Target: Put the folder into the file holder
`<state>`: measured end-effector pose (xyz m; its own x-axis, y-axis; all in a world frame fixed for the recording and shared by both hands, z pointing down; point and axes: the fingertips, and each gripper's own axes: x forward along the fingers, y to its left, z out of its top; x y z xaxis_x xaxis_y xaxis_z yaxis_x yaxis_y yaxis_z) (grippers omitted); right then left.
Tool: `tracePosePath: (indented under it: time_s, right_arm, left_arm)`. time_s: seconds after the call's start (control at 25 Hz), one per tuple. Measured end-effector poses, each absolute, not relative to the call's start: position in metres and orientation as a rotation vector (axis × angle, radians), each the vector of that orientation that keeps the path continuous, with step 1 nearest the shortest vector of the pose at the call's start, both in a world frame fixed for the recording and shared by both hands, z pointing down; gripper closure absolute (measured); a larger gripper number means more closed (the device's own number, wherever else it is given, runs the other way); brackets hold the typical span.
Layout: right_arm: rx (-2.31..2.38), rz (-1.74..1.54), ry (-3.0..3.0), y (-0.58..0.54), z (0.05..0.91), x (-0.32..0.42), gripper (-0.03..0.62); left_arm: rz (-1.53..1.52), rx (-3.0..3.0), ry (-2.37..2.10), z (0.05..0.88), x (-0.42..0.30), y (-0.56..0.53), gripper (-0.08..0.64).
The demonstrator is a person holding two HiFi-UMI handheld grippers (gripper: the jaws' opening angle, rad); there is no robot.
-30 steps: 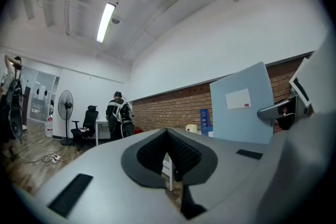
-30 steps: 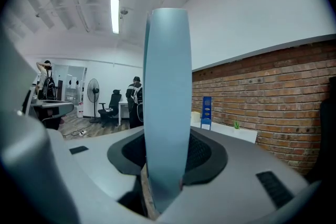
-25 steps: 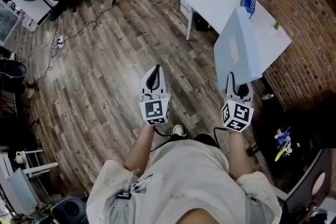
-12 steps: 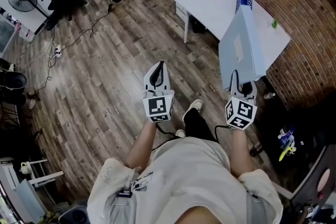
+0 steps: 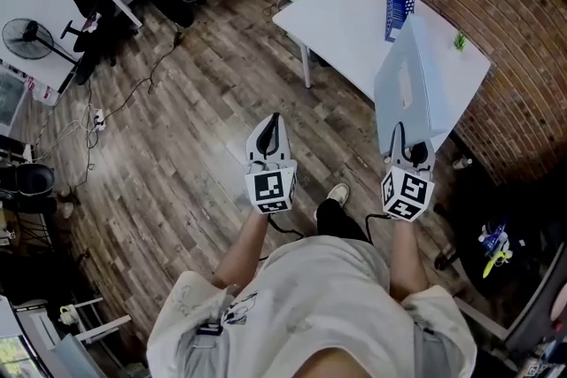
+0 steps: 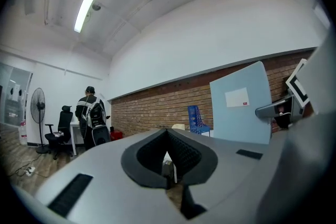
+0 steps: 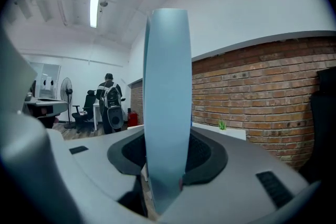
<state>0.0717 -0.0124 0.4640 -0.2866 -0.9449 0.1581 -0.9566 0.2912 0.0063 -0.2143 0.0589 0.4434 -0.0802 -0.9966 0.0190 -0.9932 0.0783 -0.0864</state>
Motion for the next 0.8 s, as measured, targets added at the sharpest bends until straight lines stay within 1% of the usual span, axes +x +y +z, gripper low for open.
tracePosePath:
  time_s: [0.36,0.8]
  right_arm:
    - [1.901,0.144,-2.315,-0.087,0.469,0.115,0.420]
    - [2.050,0.234,-2.210,-0.166,0.484,0.176,0.420]
  left_arm:
    - [-0.123,-2.208,2.164,0.440,-0.172,-0.050,0.548]
    - [-0.118,-2.309,2.036,0.440,-0.111,-0.165,0.548]
